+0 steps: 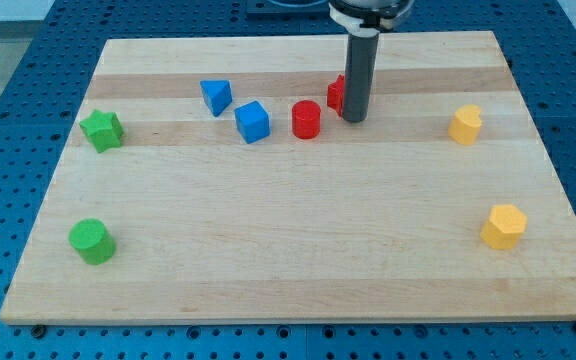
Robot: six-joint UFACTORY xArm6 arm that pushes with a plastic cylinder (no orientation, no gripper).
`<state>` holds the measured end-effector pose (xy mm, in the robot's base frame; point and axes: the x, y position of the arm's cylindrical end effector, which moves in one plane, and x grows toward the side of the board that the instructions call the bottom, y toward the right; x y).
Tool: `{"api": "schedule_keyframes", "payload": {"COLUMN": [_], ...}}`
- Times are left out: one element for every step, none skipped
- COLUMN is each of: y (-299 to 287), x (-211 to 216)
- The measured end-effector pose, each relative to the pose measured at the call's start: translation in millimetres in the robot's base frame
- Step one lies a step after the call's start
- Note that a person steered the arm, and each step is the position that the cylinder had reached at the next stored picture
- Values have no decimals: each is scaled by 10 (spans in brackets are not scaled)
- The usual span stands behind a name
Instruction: Push the green star towards the blue cube
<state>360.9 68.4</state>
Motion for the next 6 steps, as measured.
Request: {"api": "schedule_keyframes", "payload": {"y": [199, 319, 12, -584, -1300, -1983], "x": [316, 869, 1170, 1356, 1402, 1402]}}
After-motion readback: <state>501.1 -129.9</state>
